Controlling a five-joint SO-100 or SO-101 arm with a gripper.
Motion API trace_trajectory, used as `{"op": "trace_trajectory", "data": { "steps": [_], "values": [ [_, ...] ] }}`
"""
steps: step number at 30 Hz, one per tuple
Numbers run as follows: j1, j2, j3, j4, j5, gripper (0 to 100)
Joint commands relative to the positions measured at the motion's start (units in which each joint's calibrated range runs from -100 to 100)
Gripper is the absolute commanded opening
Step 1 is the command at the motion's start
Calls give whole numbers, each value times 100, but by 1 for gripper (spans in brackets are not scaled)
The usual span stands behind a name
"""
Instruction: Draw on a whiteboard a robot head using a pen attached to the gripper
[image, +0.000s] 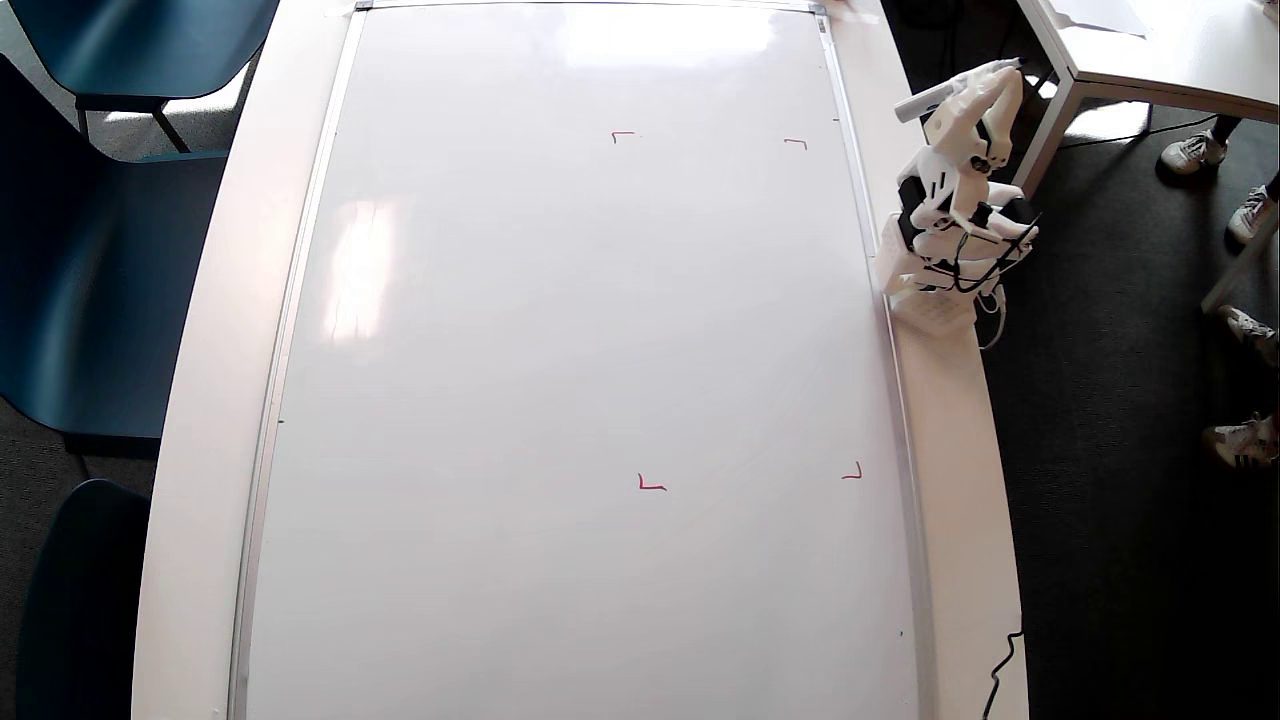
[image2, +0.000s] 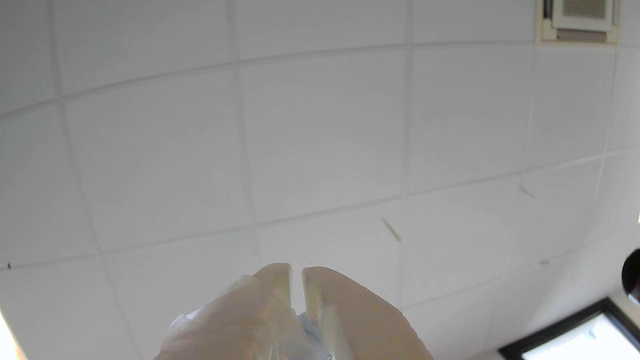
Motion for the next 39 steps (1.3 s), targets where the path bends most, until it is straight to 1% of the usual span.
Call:
{"op": "trace_trajectory", "data": {
  "steps": [1, 18, 20, 21, 25, 26, 29, 30, 34, 35, 39],
  "values": [
    [39, 33, 37, -48, -4, 1],
    [-6, 209, 1, 22, -25, 1],
    [46, 561, -126, 22, -20, 1],
    [53, 1056, -471, 22, 7, 1],
    [53, 2112, -1361, 30, 18, 1],
    [53, 2573, -1824, 213, 18, 1],
    [53, 3152, -2569, 934, 18, 1],
    [53, 3504, -3113, 1620, 18, 1],
    [53, 4108, -4012, 3167, 18, 1],
    [53, 4284, -4366, 4201, -4, 1],
    [9, 4586, -5310, 6703, -9, 1]
  ]
}}
